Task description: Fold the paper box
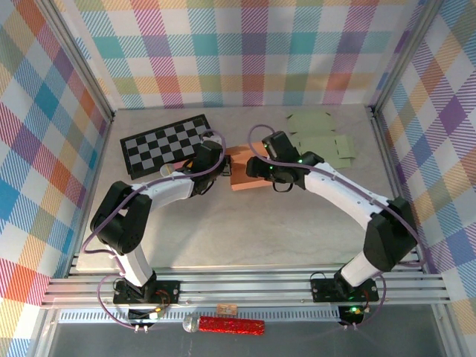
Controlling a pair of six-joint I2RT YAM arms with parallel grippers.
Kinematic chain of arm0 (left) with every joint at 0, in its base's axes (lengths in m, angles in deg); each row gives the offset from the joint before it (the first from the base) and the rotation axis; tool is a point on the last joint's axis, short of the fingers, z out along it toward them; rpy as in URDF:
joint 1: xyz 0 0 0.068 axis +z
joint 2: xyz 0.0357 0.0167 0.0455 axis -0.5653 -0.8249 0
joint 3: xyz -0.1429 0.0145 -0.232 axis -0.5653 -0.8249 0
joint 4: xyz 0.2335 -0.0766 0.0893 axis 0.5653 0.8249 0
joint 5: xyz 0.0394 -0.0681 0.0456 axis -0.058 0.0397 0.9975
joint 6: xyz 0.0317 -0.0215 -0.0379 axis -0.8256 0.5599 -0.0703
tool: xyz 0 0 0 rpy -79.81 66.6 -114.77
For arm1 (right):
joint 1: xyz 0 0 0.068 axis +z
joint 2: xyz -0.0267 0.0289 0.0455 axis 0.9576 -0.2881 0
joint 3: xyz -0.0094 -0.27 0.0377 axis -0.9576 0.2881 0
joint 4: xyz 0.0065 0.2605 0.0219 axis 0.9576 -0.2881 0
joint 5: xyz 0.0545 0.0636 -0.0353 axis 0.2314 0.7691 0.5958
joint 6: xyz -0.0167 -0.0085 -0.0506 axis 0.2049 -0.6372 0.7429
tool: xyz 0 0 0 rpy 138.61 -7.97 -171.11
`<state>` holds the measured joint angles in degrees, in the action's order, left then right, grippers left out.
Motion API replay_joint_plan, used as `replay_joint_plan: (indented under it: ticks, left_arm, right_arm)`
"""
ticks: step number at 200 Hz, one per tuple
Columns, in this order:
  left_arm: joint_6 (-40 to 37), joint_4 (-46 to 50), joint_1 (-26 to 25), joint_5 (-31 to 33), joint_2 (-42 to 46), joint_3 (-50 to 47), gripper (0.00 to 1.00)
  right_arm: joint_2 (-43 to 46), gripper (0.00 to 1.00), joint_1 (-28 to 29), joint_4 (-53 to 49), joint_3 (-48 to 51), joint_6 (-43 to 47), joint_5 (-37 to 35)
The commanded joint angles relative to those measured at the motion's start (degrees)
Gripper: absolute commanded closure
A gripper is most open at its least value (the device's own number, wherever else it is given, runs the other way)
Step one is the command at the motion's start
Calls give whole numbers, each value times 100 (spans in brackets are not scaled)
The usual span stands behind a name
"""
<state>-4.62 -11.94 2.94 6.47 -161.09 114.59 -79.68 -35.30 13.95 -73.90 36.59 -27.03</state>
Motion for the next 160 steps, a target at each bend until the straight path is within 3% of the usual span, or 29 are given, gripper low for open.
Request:
replay_joint_plan:
  ticks: [1, 35, 79, 118, 160]
  left_arm:
    - [-33, 346, -68, -10, 48, 72, 100]
    - [-119, 440, -68, 20, 85, 167, 100]
    - [-351, 550, -68, 20, 101, 322, 100]
    - [-591, 643, -68, -27, 37, 491, 100]
    - [-744, 699, -68, -116, -62, 642, 100]
  right_arm:
    - [343, 25, 28, -801, -332, -402, 571]
    - [499, 25, -161, -1632, -1151, -579, 667]
    - [119, 28, -1661, -1954, -1854, -937, 1878]
    - [-1173, 33, -2485, -2153, -2526, -845, 2986]
    - [-2657, 39, -2540, -2470, -3420, -761, 3869]
